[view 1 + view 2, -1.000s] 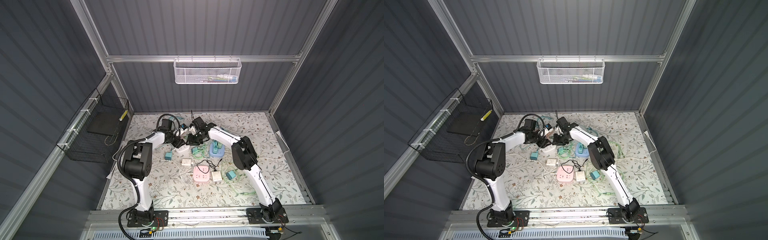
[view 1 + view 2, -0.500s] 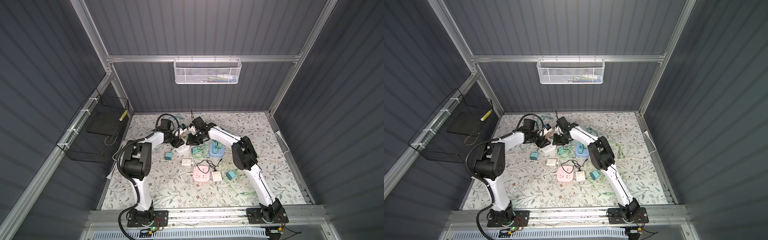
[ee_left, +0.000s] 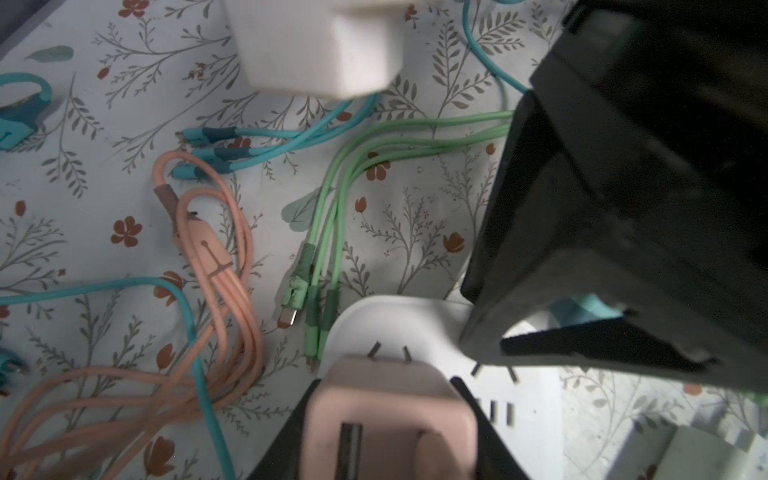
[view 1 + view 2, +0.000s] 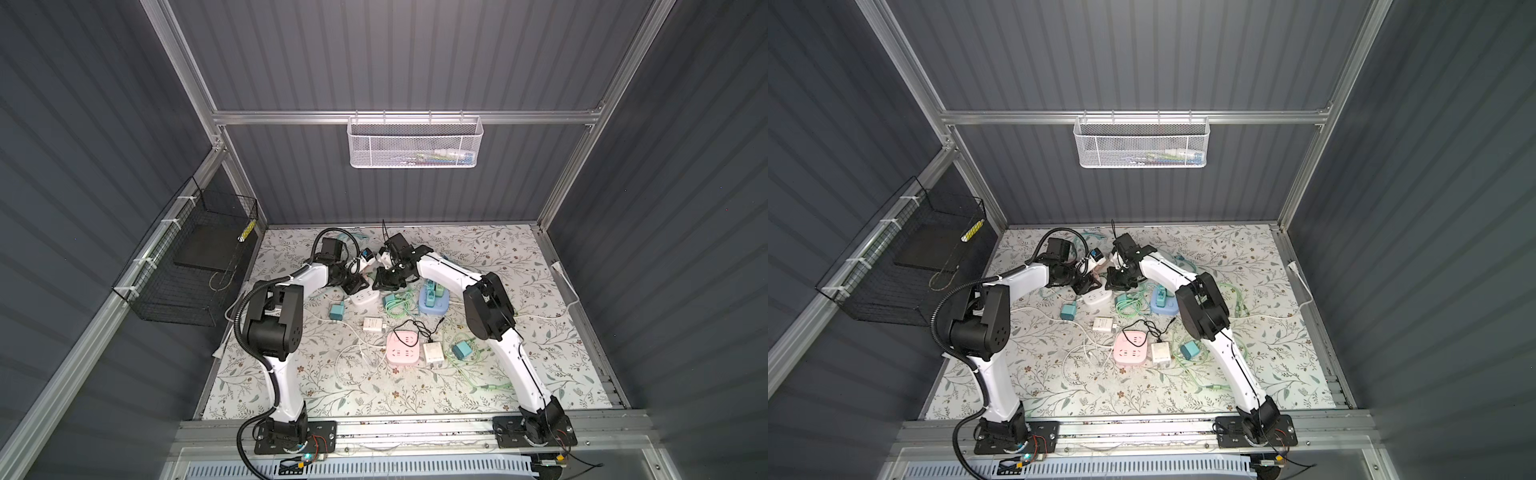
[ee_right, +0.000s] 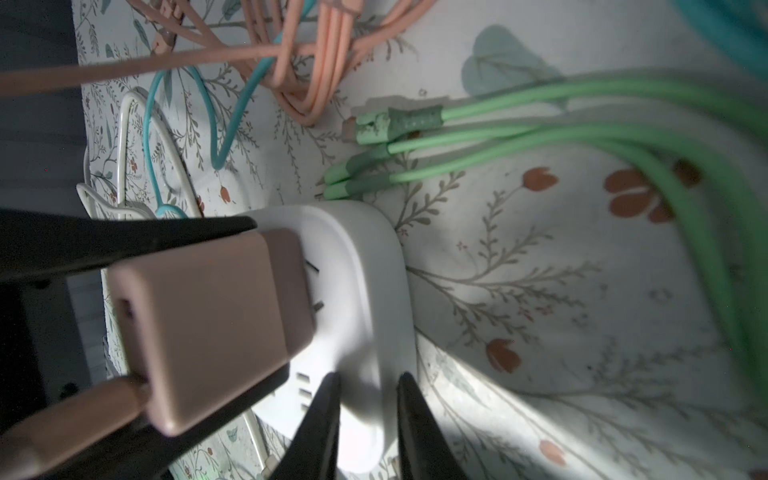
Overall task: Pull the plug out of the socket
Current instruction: 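Close the left gripper on the pink charger while the right holds the hub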
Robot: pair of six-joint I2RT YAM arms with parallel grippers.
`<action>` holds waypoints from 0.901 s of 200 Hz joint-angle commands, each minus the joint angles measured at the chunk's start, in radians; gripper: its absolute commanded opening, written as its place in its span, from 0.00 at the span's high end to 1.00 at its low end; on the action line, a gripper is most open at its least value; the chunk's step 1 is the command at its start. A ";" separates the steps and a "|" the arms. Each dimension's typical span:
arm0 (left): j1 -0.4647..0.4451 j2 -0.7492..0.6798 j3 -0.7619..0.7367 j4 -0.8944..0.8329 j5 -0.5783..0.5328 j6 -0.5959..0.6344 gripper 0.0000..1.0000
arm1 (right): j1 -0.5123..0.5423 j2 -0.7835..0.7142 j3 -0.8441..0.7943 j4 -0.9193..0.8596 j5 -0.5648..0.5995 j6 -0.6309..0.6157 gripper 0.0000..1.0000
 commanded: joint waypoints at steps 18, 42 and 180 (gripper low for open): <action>0.001 -0.020 0.012 -0.002 0.063 -0.009 0.74 | 0.007 0.037 -0.036 -0.074 0.032 -0.003 0.74; -0.017 -0.040 -0.007 0.005 0.065 -0.001 0.75 | 0.016 0.036 -0.039 -0.073 0.032 -0.001 0.72; -0.041 -0.114 -0.032 0.052 0.155 -0.071 0.77 | 0.031 0.020 -0.077 -0.111 0.041 0.002 0.79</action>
